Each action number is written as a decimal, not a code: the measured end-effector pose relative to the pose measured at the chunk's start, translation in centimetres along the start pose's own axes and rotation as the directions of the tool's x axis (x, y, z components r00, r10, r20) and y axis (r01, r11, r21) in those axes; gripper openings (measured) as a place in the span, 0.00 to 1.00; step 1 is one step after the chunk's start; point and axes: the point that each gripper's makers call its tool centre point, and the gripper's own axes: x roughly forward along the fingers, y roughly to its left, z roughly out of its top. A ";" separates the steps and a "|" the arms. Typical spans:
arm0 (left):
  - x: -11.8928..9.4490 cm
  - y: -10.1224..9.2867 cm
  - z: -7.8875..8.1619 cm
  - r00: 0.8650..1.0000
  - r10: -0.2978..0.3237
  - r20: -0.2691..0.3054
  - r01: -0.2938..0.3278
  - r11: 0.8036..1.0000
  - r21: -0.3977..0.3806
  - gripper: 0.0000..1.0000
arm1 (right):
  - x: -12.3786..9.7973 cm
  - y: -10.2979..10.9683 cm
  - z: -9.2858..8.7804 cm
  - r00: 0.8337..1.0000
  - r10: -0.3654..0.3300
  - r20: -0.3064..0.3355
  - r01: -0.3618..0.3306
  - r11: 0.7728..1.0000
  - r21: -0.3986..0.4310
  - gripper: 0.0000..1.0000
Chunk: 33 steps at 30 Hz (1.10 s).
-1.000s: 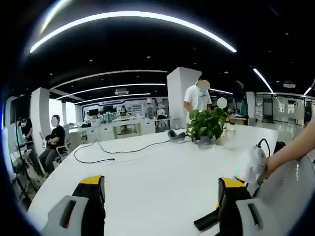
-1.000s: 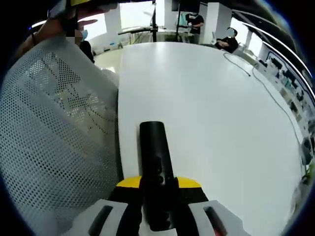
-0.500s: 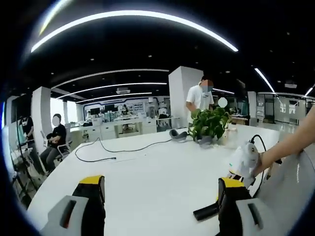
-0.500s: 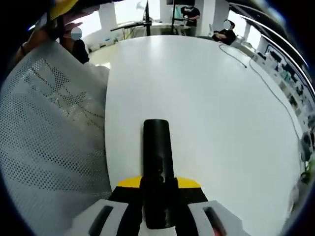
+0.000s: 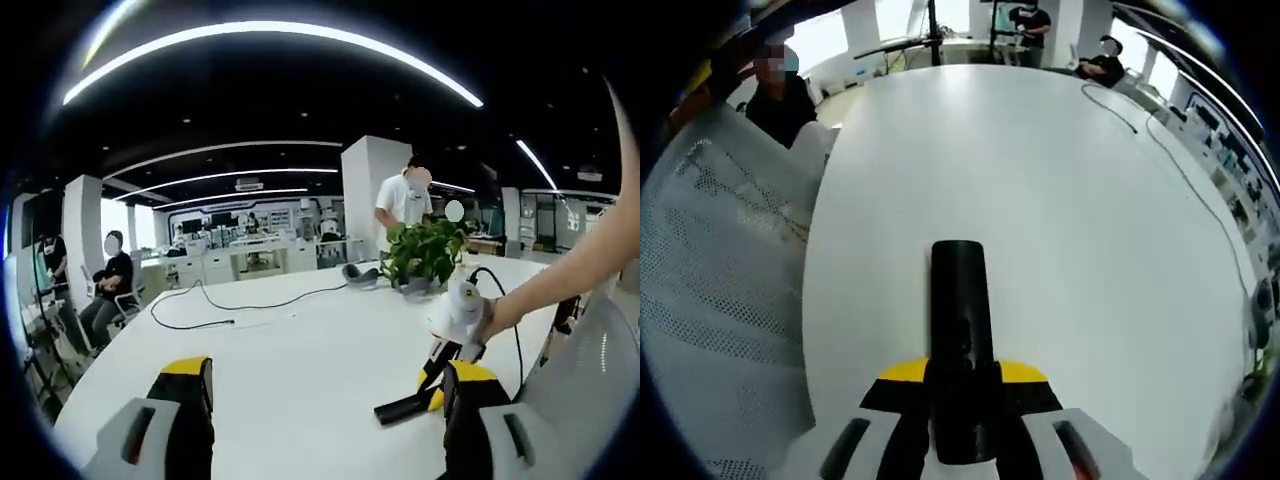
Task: Press the specified remote control buttons in sequence, fully releasing each button before pressing the next.
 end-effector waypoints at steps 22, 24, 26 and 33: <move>0.3 0.0 -0.3 1.000 -0.007 -0.019 0.006 1.000 -0.008 1.00 | 0.0 -6.0 0.5 0.999 0.023 -0.042 -0.026 0.997 -0.068 0.21; 0.3 0.0 -0.5 1.000 -0.005 -0.029 0.005 1.000 -0.005 1.00 | 0.1 -6.3 0.5 0.999 0.023 -0.045 -0.027 0.997 -0.072 0.21; 0.4 -0.1 -0.6 0.999 -0.006 -0.032 0.006 1.000 0.001 1.00 | 0.0 -6.6 0.6 0.998 0.024 -0.052 -0.029 0.996 -0.083 0.21; 0.4 0.2 -0.4 1.000 0.007 -0.024 -0.007 1.000 0.011 1.00 | 0.2 -7.8 0.8 0.998 0.027 -0.053 -0.032 0.995 -0.097 0.21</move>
